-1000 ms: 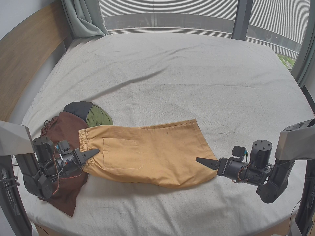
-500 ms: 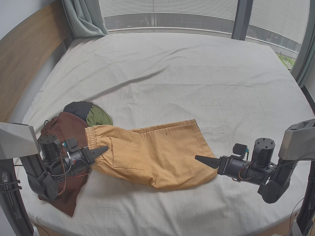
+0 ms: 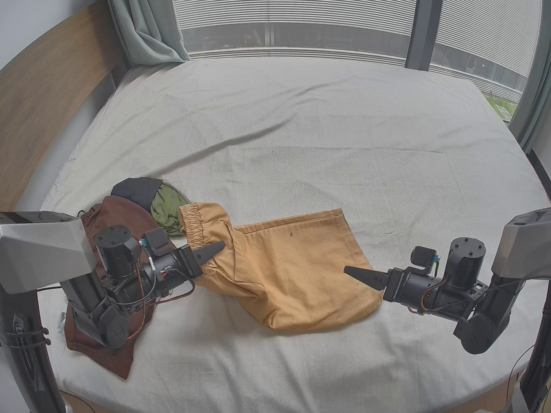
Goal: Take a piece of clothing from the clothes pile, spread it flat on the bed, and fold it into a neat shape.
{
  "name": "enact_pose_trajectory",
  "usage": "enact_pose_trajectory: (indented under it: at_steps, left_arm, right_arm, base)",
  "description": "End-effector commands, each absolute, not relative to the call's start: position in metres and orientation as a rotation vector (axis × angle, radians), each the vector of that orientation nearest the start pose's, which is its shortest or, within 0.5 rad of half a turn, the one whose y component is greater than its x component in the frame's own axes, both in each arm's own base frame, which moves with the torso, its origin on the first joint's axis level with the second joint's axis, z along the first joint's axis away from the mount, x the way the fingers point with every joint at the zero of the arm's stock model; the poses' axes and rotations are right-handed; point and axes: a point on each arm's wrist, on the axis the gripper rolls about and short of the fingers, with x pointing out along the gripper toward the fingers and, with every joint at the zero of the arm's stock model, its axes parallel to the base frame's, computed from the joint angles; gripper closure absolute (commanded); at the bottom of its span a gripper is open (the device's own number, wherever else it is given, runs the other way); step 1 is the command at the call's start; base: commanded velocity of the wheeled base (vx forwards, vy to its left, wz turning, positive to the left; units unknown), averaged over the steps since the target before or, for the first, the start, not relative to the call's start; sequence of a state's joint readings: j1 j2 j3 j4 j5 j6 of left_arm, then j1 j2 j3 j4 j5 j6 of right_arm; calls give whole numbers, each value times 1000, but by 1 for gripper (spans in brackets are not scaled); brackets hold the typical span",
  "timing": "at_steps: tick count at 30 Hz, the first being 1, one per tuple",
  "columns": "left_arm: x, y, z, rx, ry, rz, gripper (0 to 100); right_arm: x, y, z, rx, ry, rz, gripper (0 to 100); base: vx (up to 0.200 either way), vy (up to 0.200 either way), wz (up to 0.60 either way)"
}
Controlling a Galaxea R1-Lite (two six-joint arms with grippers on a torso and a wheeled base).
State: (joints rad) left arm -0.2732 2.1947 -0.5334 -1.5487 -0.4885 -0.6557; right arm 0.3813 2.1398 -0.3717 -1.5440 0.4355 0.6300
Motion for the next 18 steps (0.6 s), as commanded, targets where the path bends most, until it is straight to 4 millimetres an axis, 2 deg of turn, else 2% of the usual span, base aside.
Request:
enact_pose_trajectory:
  at_steps: [1,18]
  left_arm:
    - [322,-114,49,-630,360,-731,100]
    - [338,-154,39,-684,369,-805,100]
  right_arm:
    - [275,120,46,597,470,714,0]
    - [275,119,47,599,467,713,0]
  base:
    - [0,0,0]
    - [0,0,0]
